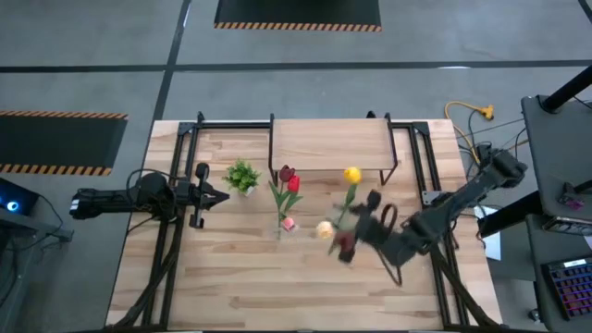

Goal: Pick and place flowers into a vace then onto a shelf
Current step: Put the bottom transparent vase on the shelf

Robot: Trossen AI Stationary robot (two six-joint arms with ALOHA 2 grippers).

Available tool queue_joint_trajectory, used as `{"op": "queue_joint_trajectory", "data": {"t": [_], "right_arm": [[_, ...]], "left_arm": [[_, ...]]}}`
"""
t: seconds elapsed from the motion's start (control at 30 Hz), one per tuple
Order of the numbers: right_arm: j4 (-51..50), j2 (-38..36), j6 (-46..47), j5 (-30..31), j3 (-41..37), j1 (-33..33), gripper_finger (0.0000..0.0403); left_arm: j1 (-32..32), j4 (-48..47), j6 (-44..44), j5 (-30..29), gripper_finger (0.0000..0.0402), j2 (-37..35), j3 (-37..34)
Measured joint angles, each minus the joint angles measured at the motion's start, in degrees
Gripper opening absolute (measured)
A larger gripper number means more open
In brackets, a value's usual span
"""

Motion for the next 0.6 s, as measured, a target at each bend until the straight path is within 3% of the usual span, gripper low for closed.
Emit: {"op": "queue_joint_trajectory", "data": {"t": [0.17,0.6], "right_arm": [[-5.8,-6.3,2.7,0.0,-3.0,-7.4,0.0161],[-5.6,-18.8,1.4,-6.2,-13.3,-32.5,0.0161]], "left_arm": [[0.0,0.0,0.0,0.0,0.0003,0.0,0.0],[0.0,0.0,0.0,0.0,0.0003,0.0,0.0]]}}
